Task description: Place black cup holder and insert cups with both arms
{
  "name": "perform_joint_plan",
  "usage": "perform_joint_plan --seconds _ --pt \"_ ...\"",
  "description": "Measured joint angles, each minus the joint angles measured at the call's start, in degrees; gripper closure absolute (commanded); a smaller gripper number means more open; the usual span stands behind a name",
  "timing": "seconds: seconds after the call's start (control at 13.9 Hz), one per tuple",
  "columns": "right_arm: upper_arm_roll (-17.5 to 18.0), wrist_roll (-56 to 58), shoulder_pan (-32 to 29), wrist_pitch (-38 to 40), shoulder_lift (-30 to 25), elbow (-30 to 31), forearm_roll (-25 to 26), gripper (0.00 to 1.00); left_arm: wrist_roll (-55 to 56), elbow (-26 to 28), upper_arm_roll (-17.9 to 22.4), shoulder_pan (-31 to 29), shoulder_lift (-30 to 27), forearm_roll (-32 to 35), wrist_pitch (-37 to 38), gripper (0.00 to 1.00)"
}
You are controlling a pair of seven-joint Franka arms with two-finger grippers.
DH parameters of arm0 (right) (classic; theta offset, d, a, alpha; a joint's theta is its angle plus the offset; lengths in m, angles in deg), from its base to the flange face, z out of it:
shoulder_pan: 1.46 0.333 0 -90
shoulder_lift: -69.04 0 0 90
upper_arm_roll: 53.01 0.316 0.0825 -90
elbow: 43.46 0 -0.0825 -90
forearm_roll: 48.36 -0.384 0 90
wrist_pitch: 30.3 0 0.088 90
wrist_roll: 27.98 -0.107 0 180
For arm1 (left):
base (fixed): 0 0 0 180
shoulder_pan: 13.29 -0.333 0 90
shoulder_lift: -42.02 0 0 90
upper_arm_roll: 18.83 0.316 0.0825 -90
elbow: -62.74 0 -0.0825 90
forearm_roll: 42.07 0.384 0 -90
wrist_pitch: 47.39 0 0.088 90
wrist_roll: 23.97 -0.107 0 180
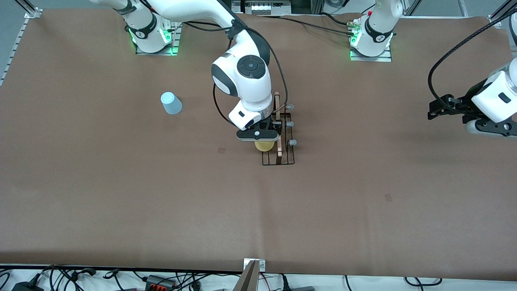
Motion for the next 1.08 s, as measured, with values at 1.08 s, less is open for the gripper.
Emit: perform_joint_plan --seconds 1.08 --pt "5.1 18.7 -32.9 24.3 -26.2 5.3 -0.9 0.00 1.5 12.0 11.0 10.7 -8.6 -2.4 -6.9 0.00"
